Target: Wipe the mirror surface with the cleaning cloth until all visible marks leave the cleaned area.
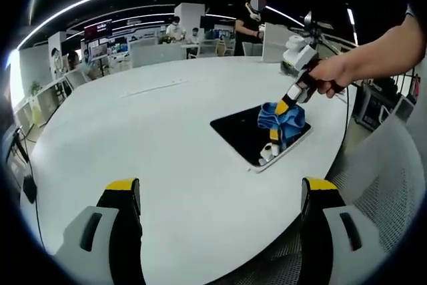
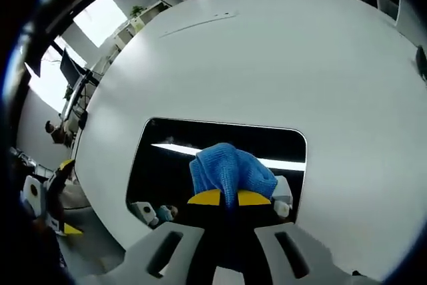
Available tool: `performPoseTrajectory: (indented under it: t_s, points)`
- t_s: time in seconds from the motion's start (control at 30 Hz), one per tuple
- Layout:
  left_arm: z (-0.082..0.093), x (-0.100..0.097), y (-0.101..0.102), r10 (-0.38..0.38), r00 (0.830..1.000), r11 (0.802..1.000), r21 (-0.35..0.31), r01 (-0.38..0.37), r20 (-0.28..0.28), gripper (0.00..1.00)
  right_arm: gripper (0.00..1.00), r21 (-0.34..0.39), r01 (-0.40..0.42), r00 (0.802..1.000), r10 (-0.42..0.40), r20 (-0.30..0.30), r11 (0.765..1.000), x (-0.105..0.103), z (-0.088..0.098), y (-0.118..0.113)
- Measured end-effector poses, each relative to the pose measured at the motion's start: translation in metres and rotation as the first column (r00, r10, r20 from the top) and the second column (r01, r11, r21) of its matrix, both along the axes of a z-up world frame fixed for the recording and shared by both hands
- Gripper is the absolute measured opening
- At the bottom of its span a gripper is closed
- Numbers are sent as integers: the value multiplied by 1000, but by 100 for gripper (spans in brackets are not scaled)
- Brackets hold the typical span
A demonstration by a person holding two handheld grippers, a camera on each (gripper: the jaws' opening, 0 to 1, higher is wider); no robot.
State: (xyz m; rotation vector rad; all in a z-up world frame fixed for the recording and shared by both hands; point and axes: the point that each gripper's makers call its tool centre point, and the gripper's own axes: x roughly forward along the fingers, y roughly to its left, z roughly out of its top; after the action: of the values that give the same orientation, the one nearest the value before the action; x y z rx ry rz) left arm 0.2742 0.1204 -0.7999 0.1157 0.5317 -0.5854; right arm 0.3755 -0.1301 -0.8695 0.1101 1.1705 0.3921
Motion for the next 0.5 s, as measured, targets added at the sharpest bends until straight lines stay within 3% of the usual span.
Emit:
performPoseTrajectory:
  t_s: [0.5]
  points:
    - [0, -1, -2, -10, 1000, 1000, -1, 10, -2, 99, 1, -21, 47, 999, -47, 0, 999, 0, -1, -25]
